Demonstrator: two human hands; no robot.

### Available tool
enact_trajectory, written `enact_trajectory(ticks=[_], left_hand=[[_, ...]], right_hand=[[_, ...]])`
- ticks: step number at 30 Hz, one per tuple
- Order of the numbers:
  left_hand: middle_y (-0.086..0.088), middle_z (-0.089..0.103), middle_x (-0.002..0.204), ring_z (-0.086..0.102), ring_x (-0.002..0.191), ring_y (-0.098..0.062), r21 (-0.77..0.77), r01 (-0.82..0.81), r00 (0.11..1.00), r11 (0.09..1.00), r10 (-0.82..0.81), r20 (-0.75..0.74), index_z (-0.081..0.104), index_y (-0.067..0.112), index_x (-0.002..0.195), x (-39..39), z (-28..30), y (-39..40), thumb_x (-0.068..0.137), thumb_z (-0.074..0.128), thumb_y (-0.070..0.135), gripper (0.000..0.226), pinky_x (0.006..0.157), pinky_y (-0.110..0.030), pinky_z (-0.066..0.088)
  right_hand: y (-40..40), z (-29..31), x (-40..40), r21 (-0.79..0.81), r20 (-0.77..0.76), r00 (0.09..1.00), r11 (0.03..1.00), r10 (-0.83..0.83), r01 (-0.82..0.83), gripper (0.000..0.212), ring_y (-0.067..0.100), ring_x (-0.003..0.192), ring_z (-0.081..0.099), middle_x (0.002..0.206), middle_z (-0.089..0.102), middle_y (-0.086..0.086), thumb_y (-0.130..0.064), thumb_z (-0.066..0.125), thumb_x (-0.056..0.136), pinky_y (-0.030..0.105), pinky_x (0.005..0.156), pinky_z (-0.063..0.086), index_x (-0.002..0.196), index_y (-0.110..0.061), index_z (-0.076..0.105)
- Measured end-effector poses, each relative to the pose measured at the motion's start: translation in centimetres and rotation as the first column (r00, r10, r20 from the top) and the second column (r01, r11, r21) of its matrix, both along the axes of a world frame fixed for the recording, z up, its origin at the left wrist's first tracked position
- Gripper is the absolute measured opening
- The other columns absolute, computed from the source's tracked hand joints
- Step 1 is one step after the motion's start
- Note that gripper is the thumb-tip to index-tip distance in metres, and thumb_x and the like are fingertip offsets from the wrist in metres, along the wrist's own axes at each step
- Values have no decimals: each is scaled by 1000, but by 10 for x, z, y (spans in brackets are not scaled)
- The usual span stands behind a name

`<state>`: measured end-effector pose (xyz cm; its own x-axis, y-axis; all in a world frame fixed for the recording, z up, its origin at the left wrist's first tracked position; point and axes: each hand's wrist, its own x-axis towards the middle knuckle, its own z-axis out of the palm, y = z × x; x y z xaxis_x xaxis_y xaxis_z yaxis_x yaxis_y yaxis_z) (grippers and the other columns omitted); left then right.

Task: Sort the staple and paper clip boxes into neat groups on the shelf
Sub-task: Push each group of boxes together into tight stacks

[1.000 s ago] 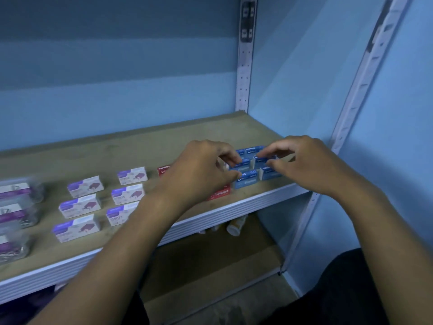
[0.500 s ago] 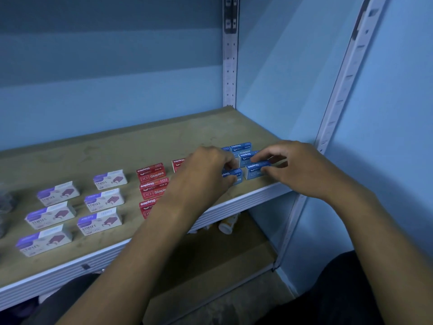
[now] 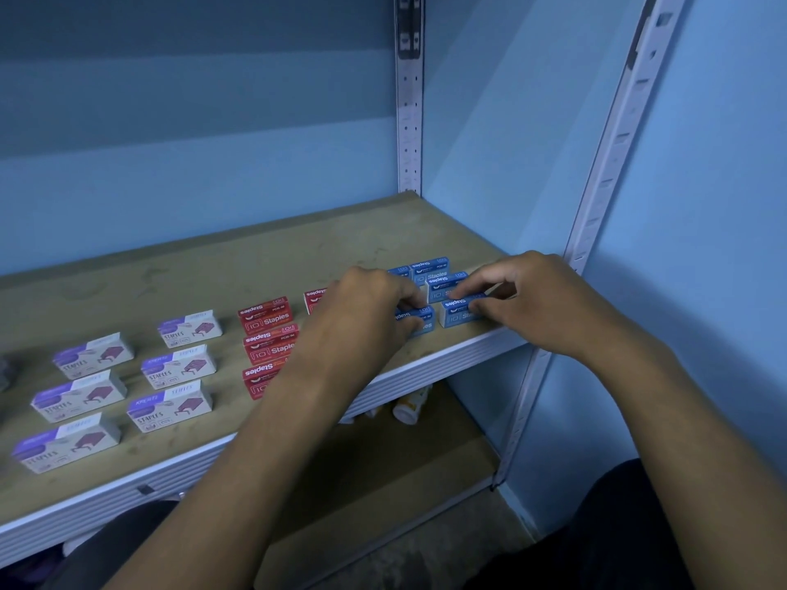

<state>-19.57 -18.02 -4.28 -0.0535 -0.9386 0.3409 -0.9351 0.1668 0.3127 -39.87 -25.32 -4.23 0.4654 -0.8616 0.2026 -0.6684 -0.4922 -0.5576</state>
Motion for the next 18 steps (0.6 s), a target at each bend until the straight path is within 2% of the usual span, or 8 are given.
enact_trajectory(ticks=[5, 10, 18], left_hand=[[11, 72, 107, 56, 81, -1, 25, 2, 1000, 1000, -1, -15, 74, 32, 110, -2, 0, -2, 87, 73, 31, 24, 72, -17, 39], [12, 74, 103, 64, 87, -6, 15, -2, 999, 1000, 2, -34, 75, 32, 107, -3, -1, -3, 85, 74, 32, 23, 75, -21, 45], [11, 74, 103, 64, 86, -5, 25, 16, 998, 1000, -14, -63, 75, 31, 107, -3, -1, -6, 83, 76, 30, 24, 80, -22, 49]], right_hand=[[2, 1, 1, 8, -6, 1000, 1000, 5, -5, 23, -3, 84, 63, 95, 67, -21, -22, 75, 89, 5, 66, 39, 100, -42, 77], [2, 0, 2, -3, -25, 1000, 1000, 6, -6, 22, -2, 83, 63, 93, 67, -21, -24, 75, 89, 6, 66, 40, 99, -44, 77], [3, 1, 4, -18, -50, 999, 1000, -1, 0, 22, -4, 80, 61, 90, 62, -23, -24, 74, 90, 8, 66, 39, 103, -41, 77]])
